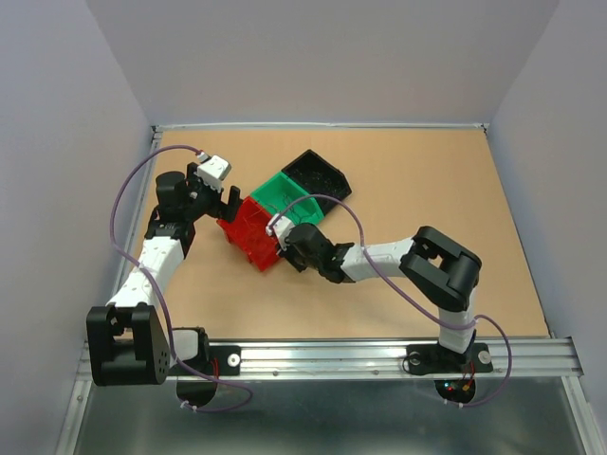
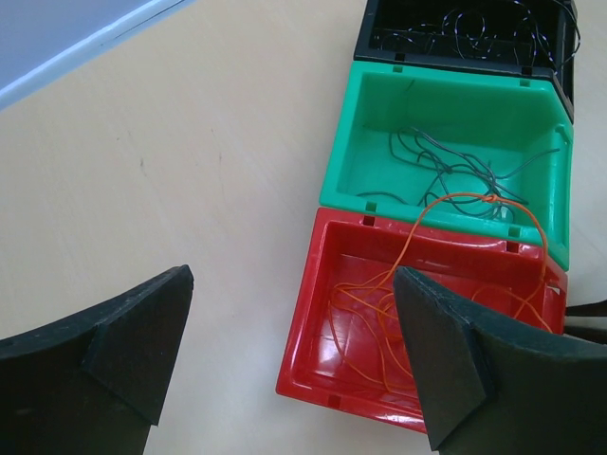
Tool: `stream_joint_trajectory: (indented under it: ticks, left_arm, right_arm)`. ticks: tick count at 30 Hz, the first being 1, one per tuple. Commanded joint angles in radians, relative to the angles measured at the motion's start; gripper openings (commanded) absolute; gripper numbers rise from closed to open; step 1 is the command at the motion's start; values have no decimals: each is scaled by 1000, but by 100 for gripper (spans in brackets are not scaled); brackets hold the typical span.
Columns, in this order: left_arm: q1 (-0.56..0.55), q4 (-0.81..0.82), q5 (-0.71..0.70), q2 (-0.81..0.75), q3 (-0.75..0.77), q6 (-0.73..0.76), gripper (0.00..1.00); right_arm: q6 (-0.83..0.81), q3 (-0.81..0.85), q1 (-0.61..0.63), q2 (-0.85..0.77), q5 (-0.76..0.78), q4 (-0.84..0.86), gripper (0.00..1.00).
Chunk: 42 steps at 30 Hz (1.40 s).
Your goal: Untangle the cables
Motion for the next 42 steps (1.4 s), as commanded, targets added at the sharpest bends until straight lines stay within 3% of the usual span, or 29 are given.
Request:
stream_joint_trajectory:
  ticks: [1,10,12,15,27,32,42]
  left_arm:
    - [-3,20,5,0,34,11,99]
    - [-3,20,5,-5,33,14,99]
    - [-3,20,5,-5,33,12,99]
    - [-3,20,7,-10,31,14,99]
    - [-3,20,8,-14,30,12,99]
    - [-3,20,7,-8,33,12,99]
    - [-3,20,5,-6,31,14,99]
  right_arm:
    - [-31,-48,8,-88,-29,115,12]
    - [-10,-67,8,-168,-102,110,4]
    - [-21,-55,8,-175,-119,84,16]
    - [-56,-67,7,-170,-138,78,44]
    - [-102,-180,20,-119,-98,251,52]
    - [-117,-310,39,-90,-63,476,58]
    - [-246,-438,65,69,48,958,56]
